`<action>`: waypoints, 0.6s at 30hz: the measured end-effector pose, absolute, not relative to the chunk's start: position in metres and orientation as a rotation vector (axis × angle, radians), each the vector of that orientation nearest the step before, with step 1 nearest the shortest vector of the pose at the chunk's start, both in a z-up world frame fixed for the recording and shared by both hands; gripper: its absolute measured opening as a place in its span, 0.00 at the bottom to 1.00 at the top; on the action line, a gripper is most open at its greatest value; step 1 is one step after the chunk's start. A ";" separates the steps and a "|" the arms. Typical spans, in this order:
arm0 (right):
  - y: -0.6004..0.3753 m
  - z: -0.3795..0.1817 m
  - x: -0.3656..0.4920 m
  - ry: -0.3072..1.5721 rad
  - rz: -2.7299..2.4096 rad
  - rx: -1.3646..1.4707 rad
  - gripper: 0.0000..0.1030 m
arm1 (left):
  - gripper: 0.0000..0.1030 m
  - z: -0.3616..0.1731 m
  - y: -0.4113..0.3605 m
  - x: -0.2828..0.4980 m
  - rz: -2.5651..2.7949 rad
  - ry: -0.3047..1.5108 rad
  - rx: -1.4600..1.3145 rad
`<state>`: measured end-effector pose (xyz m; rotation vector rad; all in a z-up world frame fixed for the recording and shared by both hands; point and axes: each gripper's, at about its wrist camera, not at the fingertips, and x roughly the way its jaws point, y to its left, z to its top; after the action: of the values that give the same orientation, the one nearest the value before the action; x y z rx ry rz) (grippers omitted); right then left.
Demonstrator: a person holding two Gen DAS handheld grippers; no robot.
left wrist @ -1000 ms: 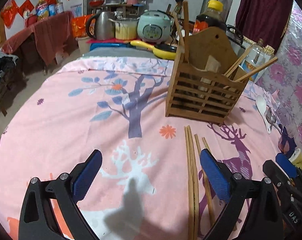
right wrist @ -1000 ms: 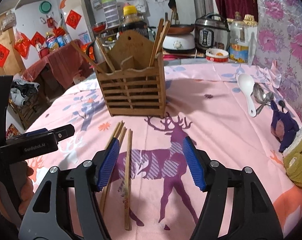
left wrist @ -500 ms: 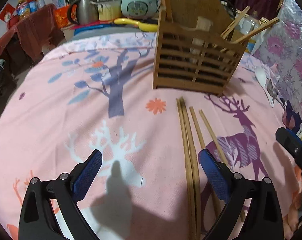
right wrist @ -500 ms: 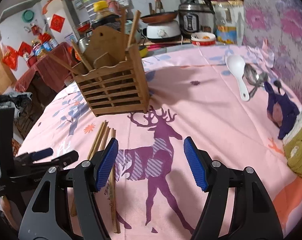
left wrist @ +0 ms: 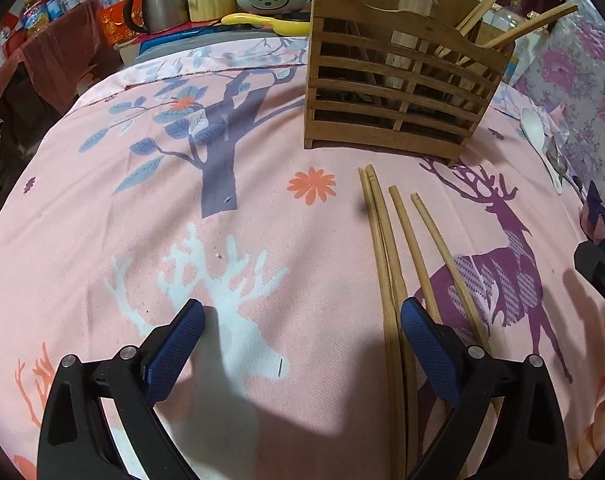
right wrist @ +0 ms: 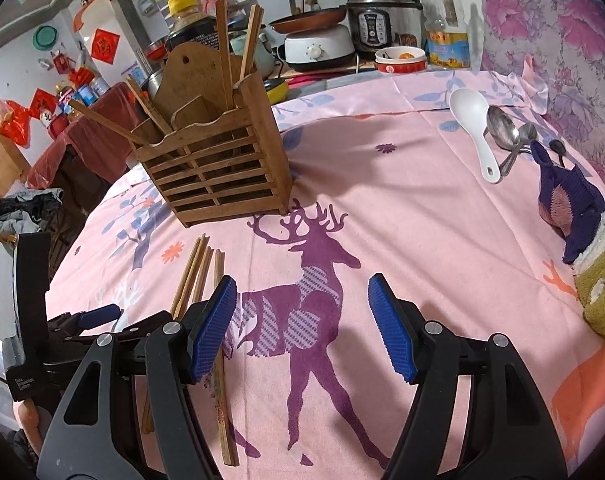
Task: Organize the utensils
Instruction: 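Withdraw both tools and hover them open over the remaining chopsticks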
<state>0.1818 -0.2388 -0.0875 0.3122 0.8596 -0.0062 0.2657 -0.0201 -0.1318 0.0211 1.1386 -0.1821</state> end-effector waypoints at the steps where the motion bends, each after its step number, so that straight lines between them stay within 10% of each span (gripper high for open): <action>1: -0.239 -0.088 0.182 0.862 -0.006 0.312 0.66 | 0.94 -0.132 -0.020 0.266 -0.181 1.139 0.020; 18: -0.247 -0.091 0.185 0.869 -0.031 0.330 0.66 | 0.96 -0.133 -0.011 0.270 -0.139 1.139 0.027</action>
<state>0.1851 -0.2474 -0.0907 0.3304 0.8688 -0.0308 0.2695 -0.0115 -0.1331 0.0275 1.1391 -0.1389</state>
